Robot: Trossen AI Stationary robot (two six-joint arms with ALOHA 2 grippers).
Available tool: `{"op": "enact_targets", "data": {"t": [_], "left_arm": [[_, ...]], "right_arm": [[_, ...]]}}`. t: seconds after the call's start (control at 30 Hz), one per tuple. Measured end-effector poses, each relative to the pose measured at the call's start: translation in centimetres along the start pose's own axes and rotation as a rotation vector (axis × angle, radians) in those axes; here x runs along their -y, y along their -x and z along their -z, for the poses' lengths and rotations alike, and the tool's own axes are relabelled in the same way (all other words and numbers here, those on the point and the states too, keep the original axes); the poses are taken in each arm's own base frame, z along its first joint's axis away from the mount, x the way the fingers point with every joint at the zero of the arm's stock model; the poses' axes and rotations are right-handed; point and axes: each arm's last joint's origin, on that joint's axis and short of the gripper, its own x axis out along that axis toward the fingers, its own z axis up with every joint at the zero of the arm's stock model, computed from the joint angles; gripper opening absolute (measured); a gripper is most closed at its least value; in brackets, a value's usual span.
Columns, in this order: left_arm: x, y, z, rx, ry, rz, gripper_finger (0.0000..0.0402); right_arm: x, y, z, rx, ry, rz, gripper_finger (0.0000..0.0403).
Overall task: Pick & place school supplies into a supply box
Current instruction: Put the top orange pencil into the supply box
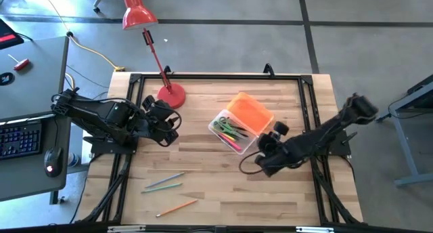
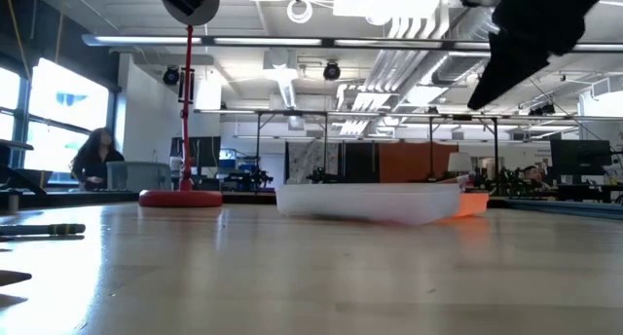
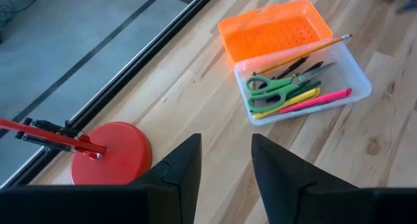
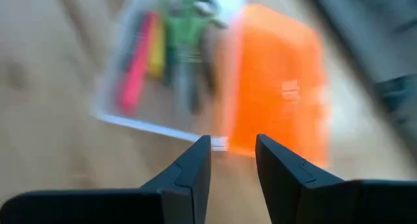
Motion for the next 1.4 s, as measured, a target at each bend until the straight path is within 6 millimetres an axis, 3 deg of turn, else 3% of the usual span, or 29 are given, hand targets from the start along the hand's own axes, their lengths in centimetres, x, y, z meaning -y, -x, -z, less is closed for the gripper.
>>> {"op": "enact_targets", "data": {"t": [0.23,0.53,1.4], "left_arm": [[0.0,0.0,-0.2,0.036,0.009,-0.027,0.0166],[0.0,0.0,-0.3,0.058,-0.006,-0.036,0.0166],[0.1,0.0,-0.3,0.047,-0.035,-0.025,0.0166]], "right_arm": [[0.0,-3.8,3.3,0.113,-0.025,-0.22,0.01],[1.8,-6.3,3.3,0.049,0.0,-0.161,0.01],[3.7,-7.9,3.2,-0.091,-0.007,-0.119,0.01]]}}
